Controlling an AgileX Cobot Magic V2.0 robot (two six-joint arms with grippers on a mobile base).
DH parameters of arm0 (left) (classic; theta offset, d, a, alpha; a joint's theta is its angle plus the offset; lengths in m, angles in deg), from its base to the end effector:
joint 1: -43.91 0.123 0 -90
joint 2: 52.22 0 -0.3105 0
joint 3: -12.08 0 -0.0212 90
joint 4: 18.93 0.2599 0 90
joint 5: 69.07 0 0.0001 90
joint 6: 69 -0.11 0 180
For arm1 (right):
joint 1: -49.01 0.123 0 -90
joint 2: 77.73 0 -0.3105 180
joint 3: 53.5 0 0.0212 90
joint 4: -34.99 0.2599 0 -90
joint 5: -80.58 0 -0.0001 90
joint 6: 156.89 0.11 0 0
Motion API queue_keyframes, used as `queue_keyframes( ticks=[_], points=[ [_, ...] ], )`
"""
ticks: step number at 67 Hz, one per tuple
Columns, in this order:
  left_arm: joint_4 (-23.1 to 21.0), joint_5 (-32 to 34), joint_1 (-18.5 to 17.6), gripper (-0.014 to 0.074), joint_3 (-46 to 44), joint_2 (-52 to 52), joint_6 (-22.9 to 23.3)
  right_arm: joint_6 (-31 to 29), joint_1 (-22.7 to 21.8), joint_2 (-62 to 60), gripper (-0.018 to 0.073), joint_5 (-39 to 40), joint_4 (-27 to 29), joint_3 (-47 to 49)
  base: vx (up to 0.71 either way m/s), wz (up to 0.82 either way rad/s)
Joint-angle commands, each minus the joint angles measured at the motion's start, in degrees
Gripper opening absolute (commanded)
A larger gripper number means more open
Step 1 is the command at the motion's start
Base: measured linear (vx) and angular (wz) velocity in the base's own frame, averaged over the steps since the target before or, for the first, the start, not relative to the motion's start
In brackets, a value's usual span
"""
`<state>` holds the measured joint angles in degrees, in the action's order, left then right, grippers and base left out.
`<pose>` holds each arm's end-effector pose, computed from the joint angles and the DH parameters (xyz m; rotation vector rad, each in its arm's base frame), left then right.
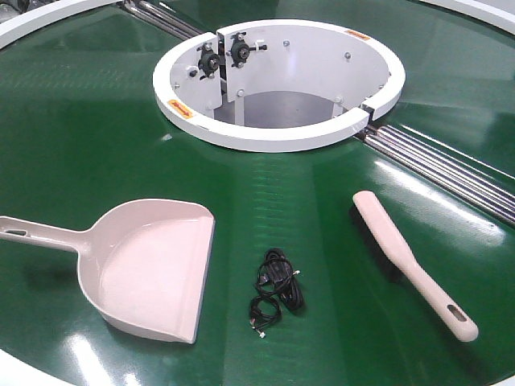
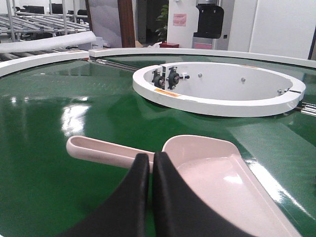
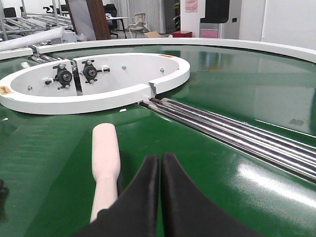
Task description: Clean and inspect green conveyor with broom and dustpan
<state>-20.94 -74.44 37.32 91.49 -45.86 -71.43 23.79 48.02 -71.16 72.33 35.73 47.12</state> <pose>0.0586 -0.0071 0.1954 0.1000 1.5882 -0.0864 0.0590 -0.0008 0.1899 0.0330 1.6438 0.0072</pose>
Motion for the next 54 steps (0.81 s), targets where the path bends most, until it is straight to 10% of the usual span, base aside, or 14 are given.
queue_keyframes(
  ticks=[1, 54],
  points=[
    [-0.1, 4.7, 0.0, -0.0006, 1.7, -0.7, 0.1, 0.0, 0.1, -1.0, -0.0009, 4.6, -0.4, -1.2, 0.00, 0.00],
    [-0.1, 4.7, 0.0, -0.0006, 1.7, -0.7, 0.1, 0.0, 0.1, -1.0, -0.0009, 4.6, -0.4, -1.2, 0.00, 0.00]
  ],
)
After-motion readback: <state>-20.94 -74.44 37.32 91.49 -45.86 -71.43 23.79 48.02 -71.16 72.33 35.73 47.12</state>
